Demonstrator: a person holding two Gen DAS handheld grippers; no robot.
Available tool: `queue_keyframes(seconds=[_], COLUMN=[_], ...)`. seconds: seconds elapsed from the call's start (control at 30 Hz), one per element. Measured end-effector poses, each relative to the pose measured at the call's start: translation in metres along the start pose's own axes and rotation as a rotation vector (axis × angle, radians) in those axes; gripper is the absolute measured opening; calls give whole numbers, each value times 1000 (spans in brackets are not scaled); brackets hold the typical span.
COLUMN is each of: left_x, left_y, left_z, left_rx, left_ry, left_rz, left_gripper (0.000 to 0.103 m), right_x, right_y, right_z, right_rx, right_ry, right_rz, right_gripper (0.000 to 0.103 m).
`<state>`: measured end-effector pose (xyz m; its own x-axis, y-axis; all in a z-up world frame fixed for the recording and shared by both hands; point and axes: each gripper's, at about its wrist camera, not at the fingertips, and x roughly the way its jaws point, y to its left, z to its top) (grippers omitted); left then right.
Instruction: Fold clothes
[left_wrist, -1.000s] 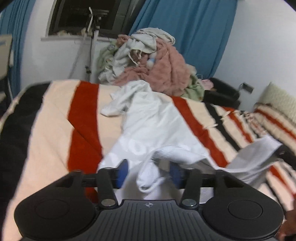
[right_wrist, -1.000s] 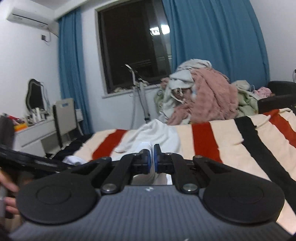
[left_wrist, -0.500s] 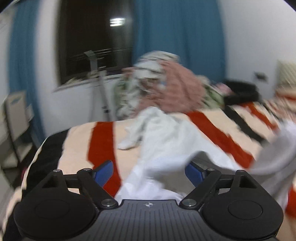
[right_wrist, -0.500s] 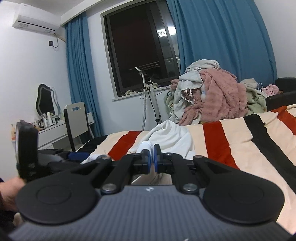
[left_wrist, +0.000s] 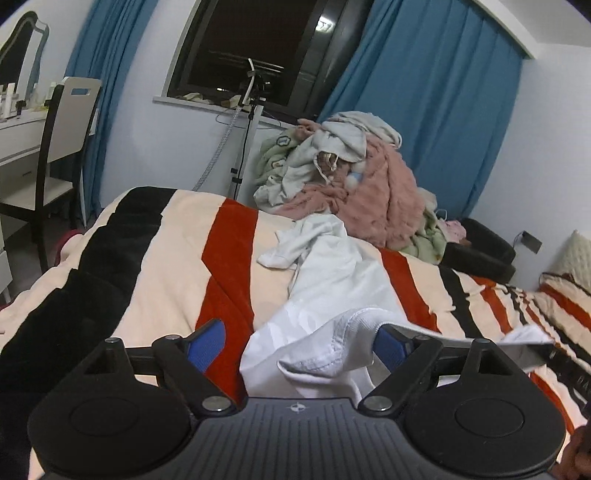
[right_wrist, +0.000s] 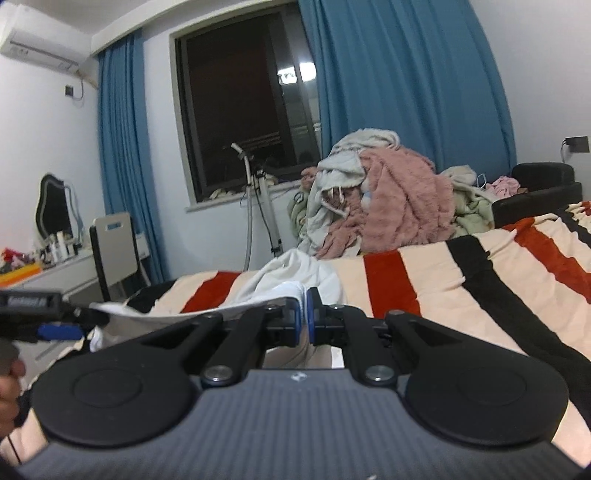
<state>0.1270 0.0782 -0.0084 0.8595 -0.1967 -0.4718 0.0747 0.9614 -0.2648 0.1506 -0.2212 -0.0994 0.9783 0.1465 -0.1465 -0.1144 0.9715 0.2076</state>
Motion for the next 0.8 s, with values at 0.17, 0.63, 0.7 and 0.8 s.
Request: queue_keyframes(seconds=[0.17,0.63,0.7,0.8], left_x=[21,13,4,-4], left_y=[-12,-11,-13,-13], left_z=[-11,-26,-32,-38], left_rx=[46,134,180,175], left_ry=[29,-45,-40,-3], left_rz=[30,255,288,276], left_gripper=[87,98,98,98], right_x=[-10,-1,7,15], right_y=[5,4,-5,-11], right_z=[4,-6,-9,-17], right_rx=[-24,-100,-87,-103], right_ry=[-50,-16,8,31], right_rz=[7,-136,-168,-221], right_gripper=[7,10,15,21])
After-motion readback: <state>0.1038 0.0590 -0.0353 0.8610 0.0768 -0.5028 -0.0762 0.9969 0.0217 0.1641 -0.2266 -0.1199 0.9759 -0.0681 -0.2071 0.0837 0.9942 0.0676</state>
